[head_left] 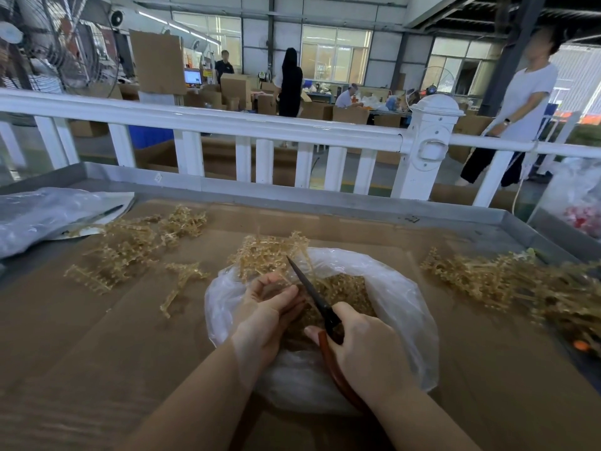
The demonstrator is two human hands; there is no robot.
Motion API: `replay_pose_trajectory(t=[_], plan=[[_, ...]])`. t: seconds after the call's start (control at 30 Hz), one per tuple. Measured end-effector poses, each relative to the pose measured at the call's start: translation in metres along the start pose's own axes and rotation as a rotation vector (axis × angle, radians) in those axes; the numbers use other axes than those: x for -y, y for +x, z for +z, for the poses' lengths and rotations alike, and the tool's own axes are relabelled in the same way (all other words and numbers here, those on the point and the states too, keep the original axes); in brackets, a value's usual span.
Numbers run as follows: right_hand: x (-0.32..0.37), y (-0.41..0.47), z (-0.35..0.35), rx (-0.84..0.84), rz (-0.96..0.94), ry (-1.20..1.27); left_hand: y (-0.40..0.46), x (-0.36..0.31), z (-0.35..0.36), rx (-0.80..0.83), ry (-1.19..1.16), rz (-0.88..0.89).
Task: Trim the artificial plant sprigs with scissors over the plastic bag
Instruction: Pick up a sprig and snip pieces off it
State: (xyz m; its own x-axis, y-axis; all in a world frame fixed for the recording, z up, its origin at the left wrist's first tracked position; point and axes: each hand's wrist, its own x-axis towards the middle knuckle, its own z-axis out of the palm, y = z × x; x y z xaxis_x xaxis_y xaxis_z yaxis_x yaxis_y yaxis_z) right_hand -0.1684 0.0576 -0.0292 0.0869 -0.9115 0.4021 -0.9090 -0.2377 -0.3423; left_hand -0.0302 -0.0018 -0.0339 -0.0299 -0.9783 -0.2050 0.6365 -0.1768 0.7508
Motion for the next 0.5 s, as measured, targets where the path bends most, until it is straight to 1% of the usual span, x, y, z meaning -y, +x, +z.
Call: replay_pose_trajectory(t=[0.13, 0.2, 0.3, 0.5], plan=[[-0.0009, 0.0000, 0.0009, 0.008, 0.006, -0.003, 0.0017, -0.0024, -0.0012, 0.031, 0.022, -0.061], [-0.0016, -0.0001, 0.0013, 0.013, 0.009, -0.012, 0.0024, -0.0034, -0.0009, 0.049, 0.025, -0.064], [-0.0026, 0.0006, 0.0007, 0.021, 0.018, -0.008, 0.0037, -0.0030, -0.0007, 0.034, 0.009, -0.064], [-0.0015, 0.0022, -0.0072, 0.015, 0.068, 0.111, 0.0057, -0.0007, -0.0023, 0.021, -0.009, -0.077]])
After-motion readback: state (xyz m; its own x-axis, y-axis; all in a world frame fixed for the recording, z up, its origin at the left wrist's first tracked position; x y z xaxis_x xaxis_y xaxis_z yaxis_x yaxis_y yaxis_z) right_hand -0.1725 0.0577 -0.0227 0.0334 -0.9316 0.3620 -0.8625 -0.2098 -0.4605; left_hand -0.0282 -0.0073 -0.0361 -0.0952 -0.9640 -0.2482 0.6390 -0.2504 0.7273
